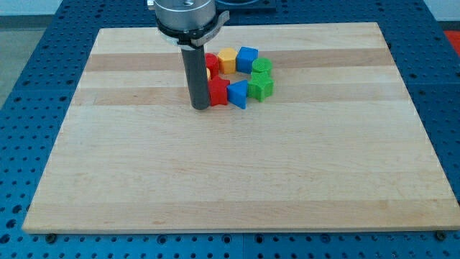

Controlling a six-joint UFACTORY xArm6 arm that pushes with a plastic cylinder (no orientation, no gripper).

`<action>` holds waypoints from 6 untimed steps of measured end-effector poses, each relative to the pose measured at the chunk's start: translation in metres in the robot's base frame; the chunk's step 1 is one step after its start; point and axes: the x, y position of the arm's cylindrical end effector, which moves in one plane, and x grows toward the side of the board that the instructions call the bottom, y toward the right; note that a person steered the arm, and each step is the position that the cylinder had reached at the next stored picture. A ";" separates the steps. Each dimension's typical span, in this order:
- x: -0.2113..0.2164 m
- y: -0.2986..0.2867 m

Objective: Point at the yellow hexagon

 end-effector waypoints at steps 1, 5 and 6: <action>0.000 -0.002; -0.080 -0.080; -0.126 -0.067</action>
